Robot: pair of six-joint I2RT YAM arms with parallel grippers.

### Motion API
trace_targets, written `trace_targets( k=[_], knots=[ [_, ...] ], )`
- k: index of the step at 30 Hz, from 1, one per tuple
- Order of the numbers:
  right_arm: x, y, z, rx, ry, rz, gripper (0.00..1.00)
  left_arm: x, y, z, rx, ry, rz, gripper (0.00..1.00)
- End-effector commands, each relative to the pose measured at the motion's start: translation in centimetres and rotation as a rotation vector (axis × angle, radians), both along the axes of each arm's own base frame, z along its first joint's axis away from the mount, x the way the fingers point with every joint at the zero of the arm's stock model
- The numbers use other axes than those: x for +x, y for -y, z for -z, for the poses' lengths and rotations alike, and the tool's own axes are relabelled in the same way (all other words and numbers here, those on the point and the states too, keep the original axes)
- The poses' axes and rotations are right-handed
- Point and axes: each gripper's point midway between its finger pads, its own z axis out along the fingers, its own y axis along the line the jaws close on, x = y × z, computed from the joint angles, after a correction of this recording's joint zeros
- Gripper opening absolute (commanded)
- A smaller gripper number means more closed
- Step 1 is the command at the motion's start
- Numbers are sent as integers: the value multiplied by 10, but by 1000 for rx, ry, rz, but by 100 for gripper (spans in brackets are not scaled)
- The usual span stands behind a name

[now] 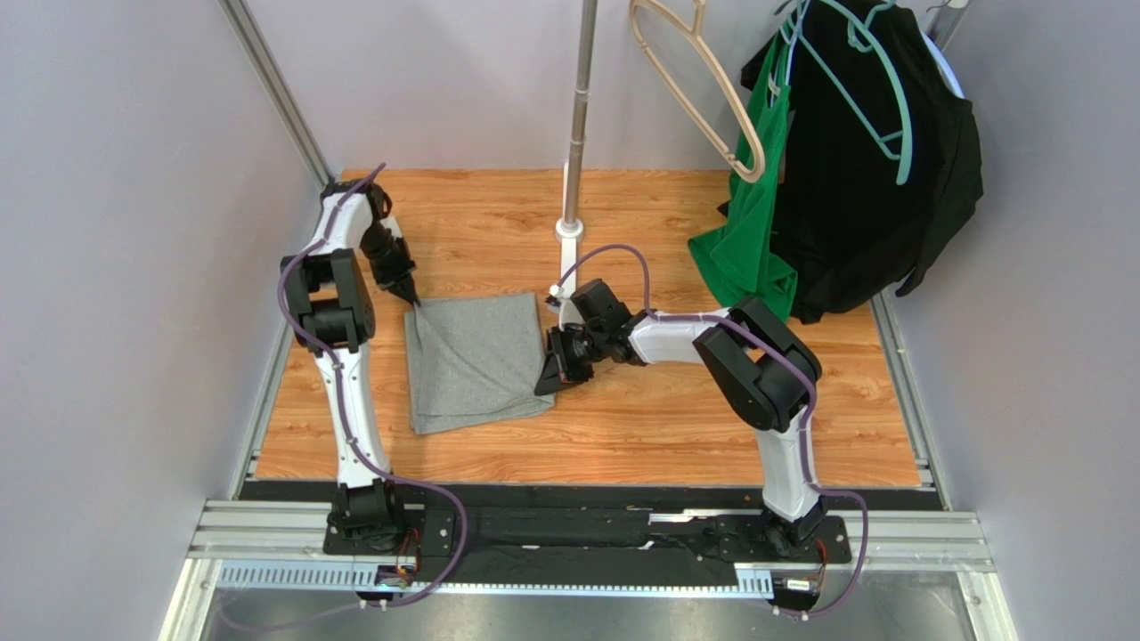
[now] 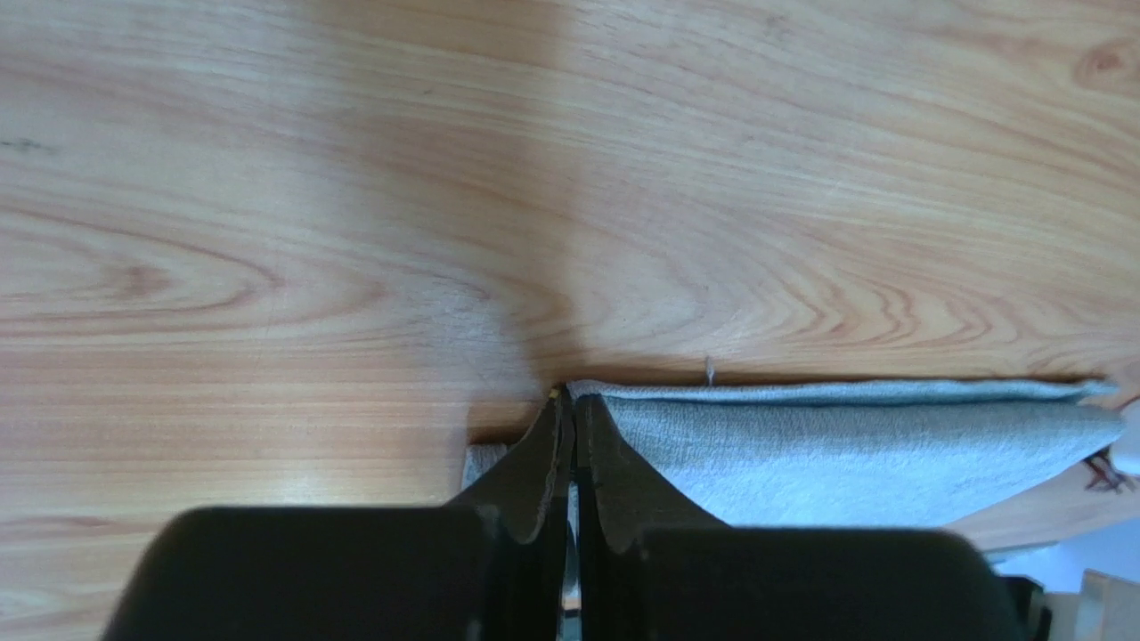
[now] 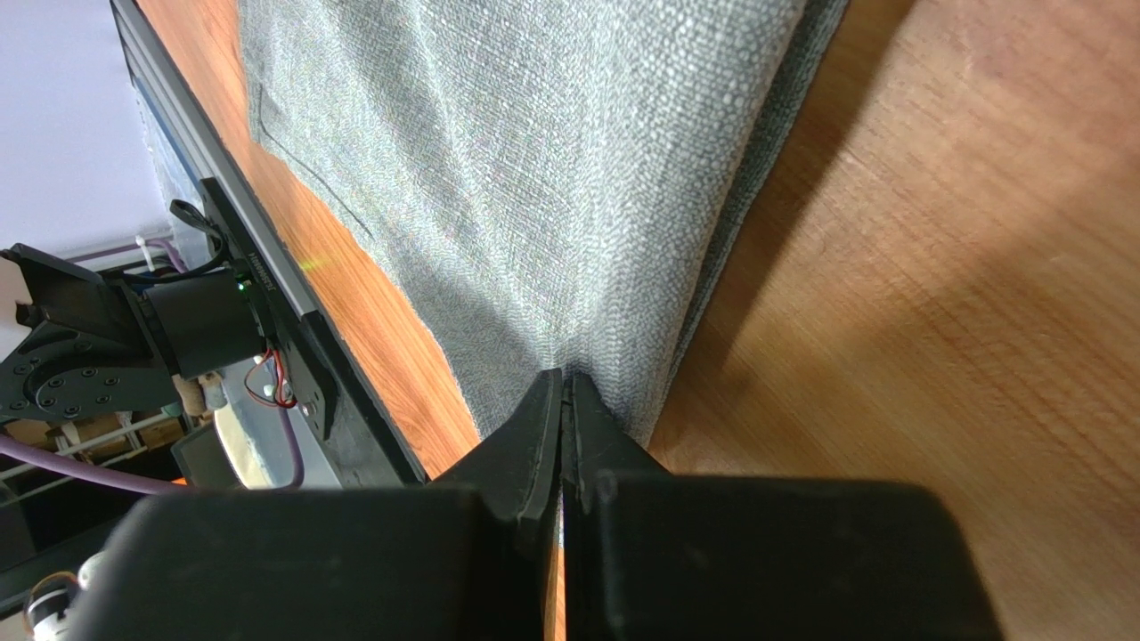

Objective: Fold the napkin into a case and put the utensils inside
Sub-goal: Smooth out the lower triangle-folded napkin at the center of the board.

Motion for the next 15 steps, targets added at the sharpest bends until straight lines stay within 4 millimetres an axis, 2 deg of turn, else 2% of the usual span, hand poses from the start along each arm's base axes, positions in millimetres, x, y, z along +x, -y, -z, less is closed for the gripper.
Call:
trace_targets(
  k=[1,2,3,4,5,6,8,9,10,11,12,15],
  knots=[
    [-21,30,44,-168,-24,16,0,7,-8,-16,17,89,-63,0],
    [-22,31,45,-170,-19,17,0,14,5,-26,-69,140,-92,0],
    [-22,32,45,-171,-13,13,0,33,7,-46,-103,270,-111,0],
    [-24,34,46,-178,-13,12,0,28,13,-44,-148,270,-138,0],
    [-22,35,45,-182,-4,13,0,32,25,-54,-243,293,-160,0],
    [-22,36,44,-184,5,8,0,39,25,-62,-290,338,-175,0],
    [-20,36,40,-183,22,9,0,33,32,-62,-349,318,-194,0],
    [-19,35,38,-180,25,10,0,34,34,-66,-356,336,-195,0],
    [-18,35,37,-179,31,11,0,28,34,-61,-368,319,-215,0],
    [-19,36,37,-180,30,14,0,29,34,-71,-387,348,-232,5],
    [-19,35,35,-175,31,14,0,22,33,-68,-382,334,-248,11],
    [-20,35,34,-167,35,14,0,12,11,-77,-274,359,-296,21]
  ],
)
